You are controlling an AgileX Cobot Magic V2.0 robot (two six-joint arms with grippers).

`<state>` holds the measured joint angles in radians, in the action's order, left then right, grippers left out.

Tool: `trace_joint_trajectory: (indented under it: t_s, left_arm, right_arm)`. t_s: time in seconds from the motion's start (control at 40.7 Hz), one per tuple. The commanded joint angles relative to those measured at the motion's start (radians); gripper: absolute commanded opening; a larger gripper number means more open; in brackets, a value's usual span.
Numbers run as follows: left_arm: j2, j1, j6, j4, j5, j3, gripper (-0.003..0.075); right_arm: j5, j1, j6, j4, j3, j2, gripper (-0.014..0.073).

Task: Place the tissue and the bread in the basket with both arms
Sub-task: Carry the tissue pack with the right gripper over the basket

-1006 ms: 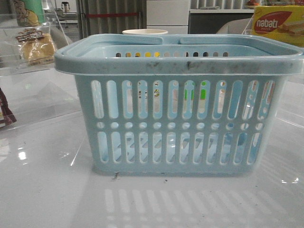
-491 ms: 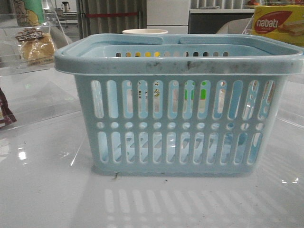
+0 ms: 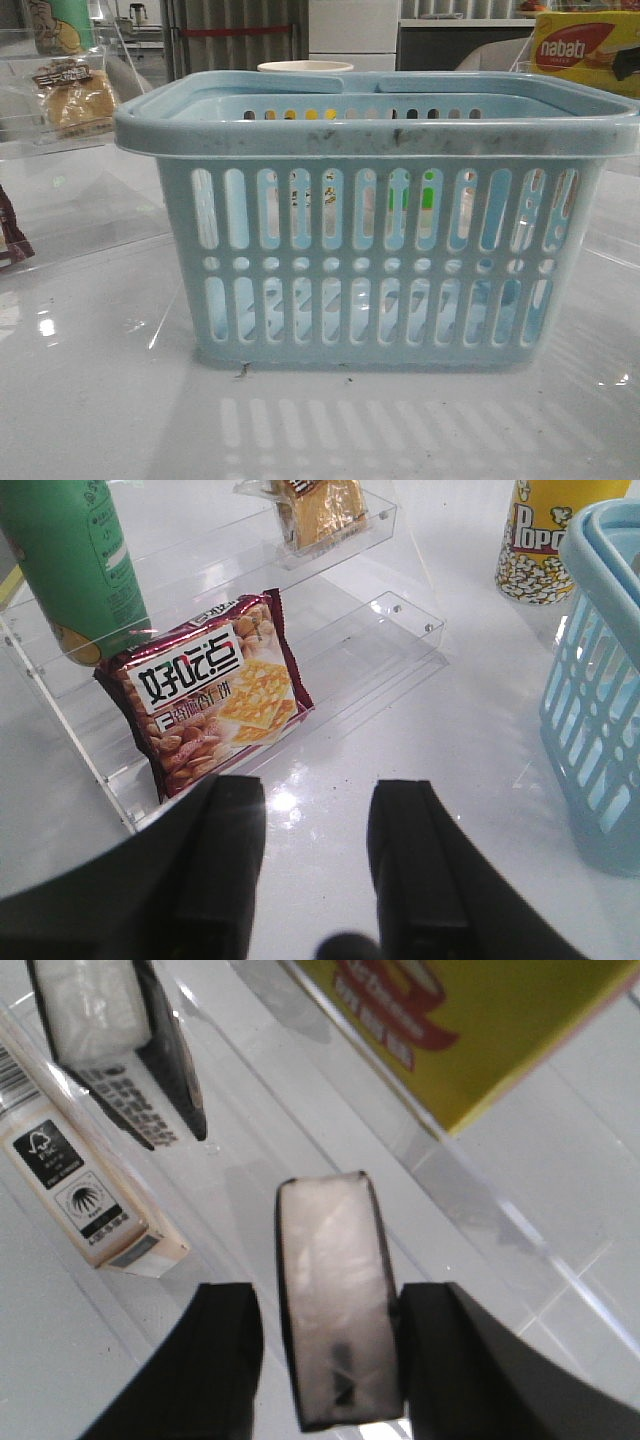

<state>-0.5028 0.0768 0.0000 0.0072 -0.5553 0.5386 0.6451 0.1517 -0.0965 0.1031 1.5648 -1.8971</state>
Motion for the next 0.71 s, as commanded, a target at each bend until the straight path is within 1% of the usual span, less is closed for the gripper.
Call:
trace_joint_trajectory:
  t_s: [0.0,0.074,0.147,0.295,0.442,0.54,0.687]
  left_arm:
    - [-0.012,0.001,0.000,-0.007,0.081,0.029,0.0326]
    - [-0.012,0.001,0.000,-0.007,0.081,0.029,0.0326]
    - [-0.012,0.001,0.000,-0.007,0.081,0.029,0.0326]
    - [-0.012,0.001,0.000,-0.007,0.081,0.029,0.0326]
    - [-0.012,0.001,0.000,-0.007,0.081,0.029,0.0326]
    - [-0.012,0.001,0.000,-0.007,0.081,0.029,0.0326]
    - [-0.012,0.001,0.000,-0.007,0.081,0.029,0.0326]
  right_arm:
    - [-0.072,0.005,-0.001,0.008,0.039,0.053,0.0296]
    - [-0.069,0.005,-0.001,0.008,0.039,0.055,0.0223]
    - [-0.057,0.005,-0.002,0.007,0.039,0.066,0.0195]
    - [-0.035,0.001,-0.002,0.003,0.039,0.123,0.0195]
    - [-0.029,-0.014,-0.002,-0.035,0.039,0.224,0.0195]
    - [-0.019,-0.046,-0.002,-0.052,0.038,0.293,0.0195]
    - [0.017,-0.132,-0.001,-0.054,0.037,0.391,0.0195]
